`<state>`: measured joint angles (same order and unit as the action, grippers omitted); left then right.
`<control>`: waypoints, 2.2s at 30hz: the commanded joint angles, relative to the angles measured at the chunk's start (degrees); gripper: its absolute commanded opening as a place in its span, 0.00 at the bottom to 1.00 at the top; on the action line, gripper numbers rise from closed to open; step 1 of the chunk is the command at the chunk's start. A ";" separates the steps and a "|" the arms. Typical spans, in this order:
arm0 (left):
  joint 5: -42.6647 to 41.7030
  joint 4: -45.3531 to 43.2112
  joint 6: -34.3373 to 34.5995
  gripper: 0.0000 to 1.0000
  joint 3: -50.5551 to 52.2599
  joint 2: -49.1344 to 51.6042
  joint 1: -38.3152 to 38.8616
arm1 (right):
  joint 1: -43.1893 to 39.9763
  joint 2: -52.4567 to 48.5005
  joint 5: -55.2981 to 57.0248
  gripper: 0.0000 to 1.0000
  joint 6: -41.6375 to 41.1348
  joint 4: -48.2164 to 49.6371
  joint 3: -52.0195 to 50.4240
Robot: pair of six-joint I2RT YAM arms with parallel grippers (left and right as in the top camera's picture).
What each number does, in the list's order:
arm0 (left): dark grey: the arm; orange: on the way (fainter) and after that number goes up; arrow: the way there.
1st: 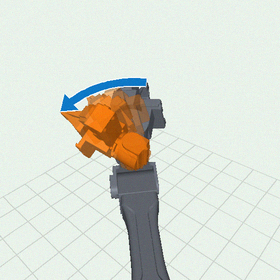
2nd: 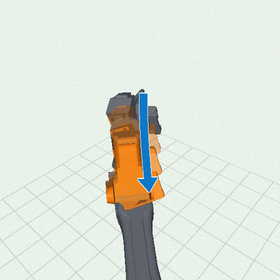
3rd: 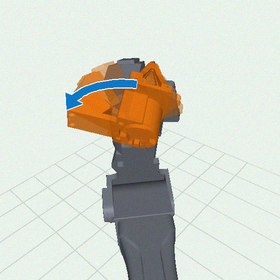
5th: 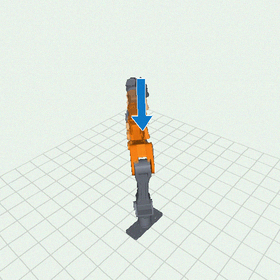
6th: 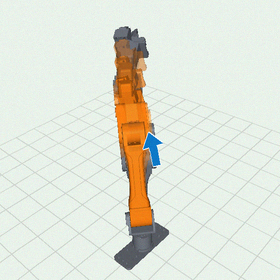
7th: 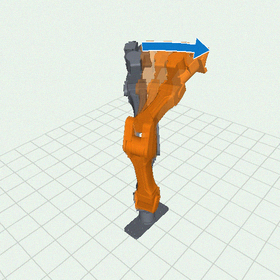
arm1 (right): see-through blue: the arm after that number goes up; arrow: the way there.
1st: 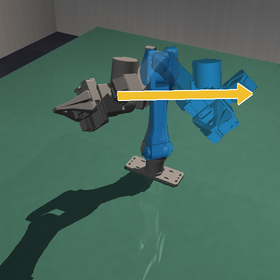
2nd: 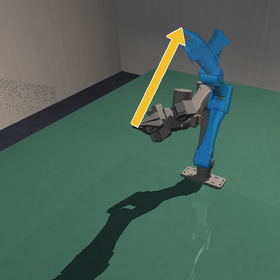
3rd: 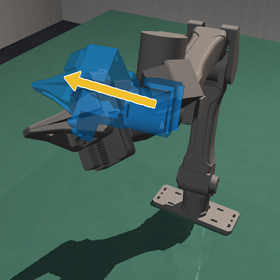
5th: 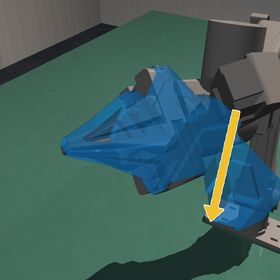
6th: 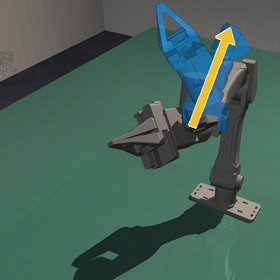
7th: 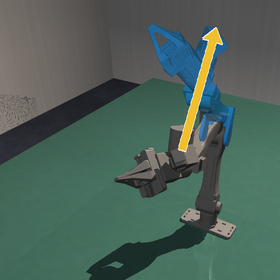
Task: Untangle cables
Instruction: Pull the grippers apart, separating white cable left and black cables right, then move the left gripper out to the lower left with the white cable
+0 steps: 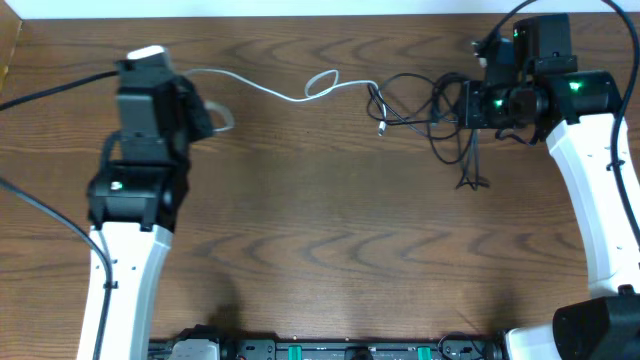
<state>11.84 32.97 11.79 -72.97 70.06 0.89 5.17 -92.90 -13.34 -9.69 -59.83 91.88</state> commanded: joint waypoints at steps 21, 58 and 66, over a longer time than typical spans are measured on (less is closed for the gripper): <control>-0.90 0.79 -1.36 0.08 -0.11 6.45 -17.09 | -19.74 -0.07 -5.20 0.01 3.21 1.09 0.63; 16.00 -21.73 -9.44 0.07 -1.90 5.95 -38.93 | -15.19 -0.07 -5.25 0.01 3.78 0.61 0.63; 13.60 -23.96 -10.03 0.08 -1.86 7.98 -45.51 | -15.19 -0.07 -5.25 0.01 3.78 0.61 0.63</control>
<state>26.68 8.56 2.72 -73.01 76.44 -44.16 -10.28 -92.95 -17.61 -6.90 -59.31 91.88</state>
